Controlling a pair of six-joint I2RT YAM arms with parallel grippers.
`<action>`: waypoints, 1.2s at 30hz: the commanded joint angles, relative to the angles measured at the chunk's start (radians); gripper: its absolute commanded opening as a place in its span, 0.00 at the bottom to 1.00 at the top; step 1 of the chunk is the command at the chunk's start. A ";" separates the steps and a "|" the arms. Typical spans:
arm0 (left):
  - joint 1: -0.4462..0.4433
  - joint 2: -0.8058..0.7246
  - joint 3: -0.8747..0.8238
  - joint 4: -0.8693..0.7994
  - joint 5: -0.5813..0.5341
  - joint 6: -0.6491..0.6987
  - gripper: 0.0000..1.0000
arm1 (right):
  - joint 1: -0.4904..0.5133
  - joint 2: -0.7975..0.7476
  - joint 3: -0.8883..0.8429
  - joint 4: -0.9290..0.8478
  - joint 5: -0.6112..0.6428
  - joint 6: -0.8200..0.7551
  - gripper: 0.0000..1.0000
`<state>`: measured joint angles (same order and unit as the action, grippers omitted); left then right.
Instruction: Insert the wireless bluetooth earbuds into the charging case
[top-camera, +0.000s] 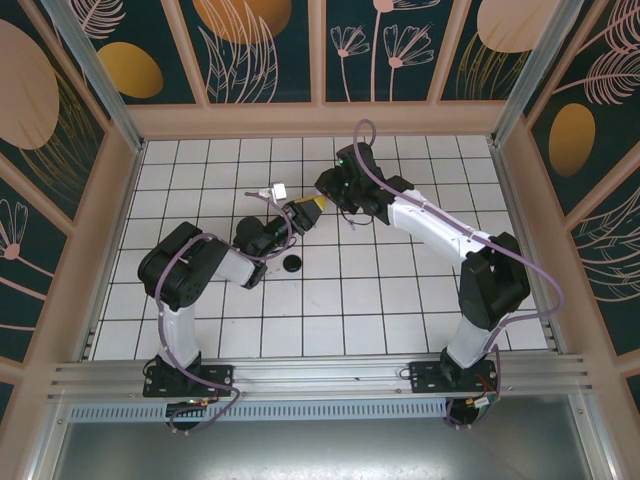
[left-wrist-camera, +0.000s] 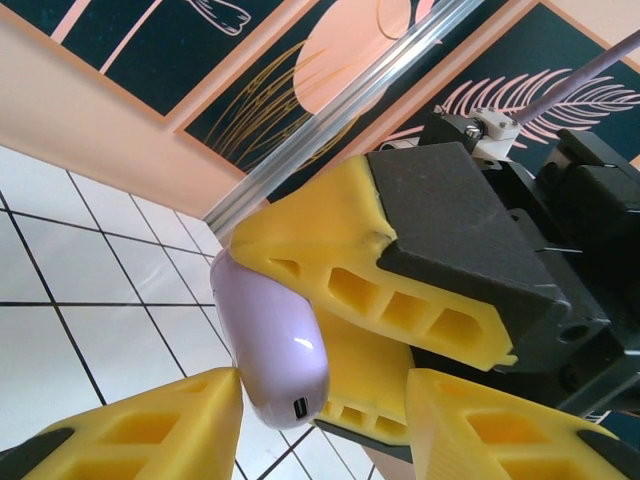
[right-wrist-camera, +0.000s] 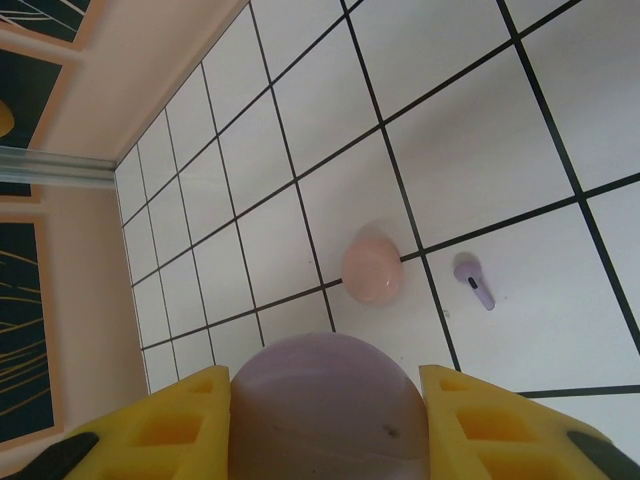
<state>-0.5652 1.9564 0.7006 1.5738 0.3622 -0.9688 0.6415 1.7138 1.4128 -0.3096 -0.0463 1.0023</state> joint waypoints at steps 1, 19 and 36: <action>-0.009 0.025 0.032 0.104 0.000 -0.013 0.45 | 0.012 -0.046 0.022 0.035 0.006 0.012 0.28; -0.011 0.073 0.072 0.127 -0.015 -0.028 0.20 | 0.015 -0.066 0.002 0.038 0.010 0.001 0.27; -0.012 0.060 0.080 0.123 0.016 -0.050 0.00 | -0.041 -0.129 0.045 0.020 0.057 -0.038 0.72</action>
<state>-0.5747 2.0171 0.7750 1.5909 0.3634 -1.0012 0.6292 1.6657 1.4151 -0.2951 -0.0063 0.9852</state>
